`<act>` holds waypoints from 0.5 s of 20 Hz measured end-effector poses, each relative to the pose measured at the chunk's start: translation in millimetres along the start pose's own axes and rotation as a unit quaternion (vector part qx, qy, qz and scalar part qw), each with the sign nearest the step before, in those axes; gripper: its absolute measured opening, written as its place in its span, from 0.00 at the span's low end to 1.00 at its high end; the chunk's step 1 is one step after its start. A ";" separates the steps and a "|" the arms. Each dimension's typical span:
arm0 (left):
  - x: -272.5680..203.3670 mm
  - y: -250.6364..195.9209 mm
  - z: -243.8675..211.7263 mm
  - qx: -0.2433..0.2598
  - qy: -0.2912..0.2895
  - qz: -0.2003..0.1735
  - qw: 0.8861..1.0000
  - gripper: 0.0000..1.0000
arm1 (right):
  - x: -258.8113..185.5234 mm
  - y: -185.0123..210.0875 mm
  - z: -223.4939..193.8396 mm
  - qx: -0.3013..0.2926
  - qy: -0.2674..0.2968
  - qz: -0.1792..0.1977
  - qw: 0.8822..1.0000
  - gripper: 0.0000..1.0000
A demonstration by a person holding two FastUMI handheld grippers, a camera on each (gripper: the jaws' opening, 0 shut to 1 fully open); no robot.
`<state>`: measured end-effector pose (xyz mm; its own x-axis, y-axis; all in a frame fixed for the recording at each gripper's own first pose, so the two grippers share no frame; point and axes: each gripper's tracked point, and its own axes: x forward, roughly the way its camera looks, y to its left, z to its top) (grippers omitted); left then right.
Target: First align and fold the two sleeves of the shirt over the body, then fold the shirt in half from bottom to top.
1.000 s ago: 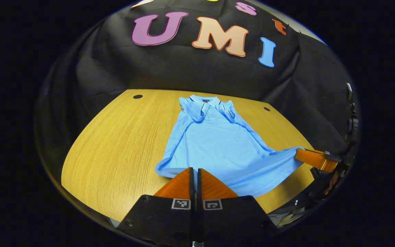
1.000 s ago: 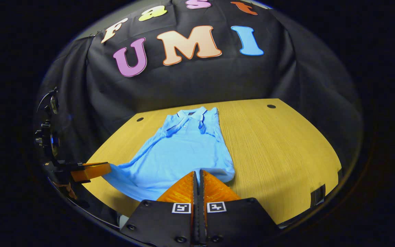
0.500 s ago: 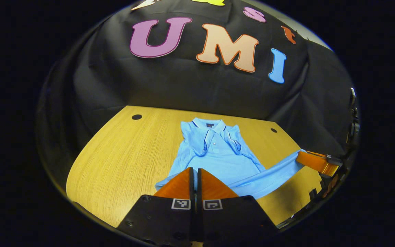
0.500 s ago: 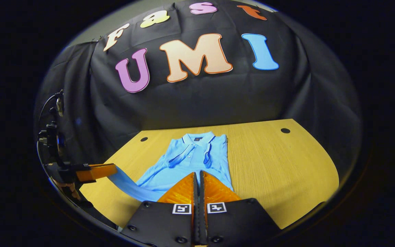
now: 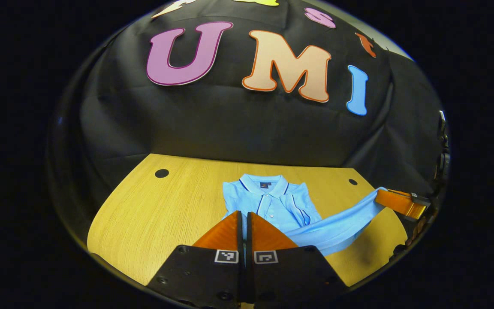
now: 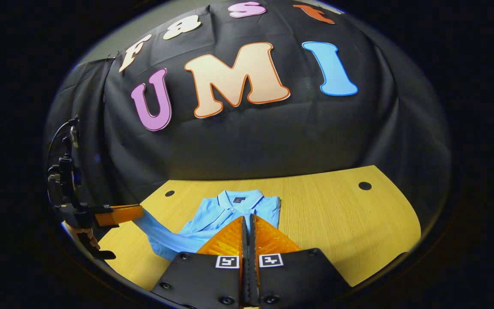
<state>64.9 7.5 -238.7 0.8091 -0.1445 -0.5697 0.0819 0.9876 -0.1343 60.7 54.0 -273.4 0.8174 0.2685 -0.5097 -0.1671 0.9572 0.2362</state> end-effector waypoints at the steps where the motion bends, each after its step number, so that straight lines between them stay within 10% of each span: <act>1: 12.2 0.6 6.0 -0.002 -0.001 -0.001 1.000 0.00 | 10.3 -1.8 5.9 -0.002 -0.003 0.000 1.000 0.03; 10: 102.8 13.1 47.5 0.022 -0.017 0.015 1.000 0.00 | 113.6 -25.6 22.1 0.000 -0.009 -0.003 1.000 0.02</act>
<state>176.8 8.5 -260.5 0.8311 -0.1133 -0.5445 0.0818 0.9933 -0.0820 170.0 57.6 -319.1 0.8286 0.2604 -0.4956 -0.1624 0.9590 0.2324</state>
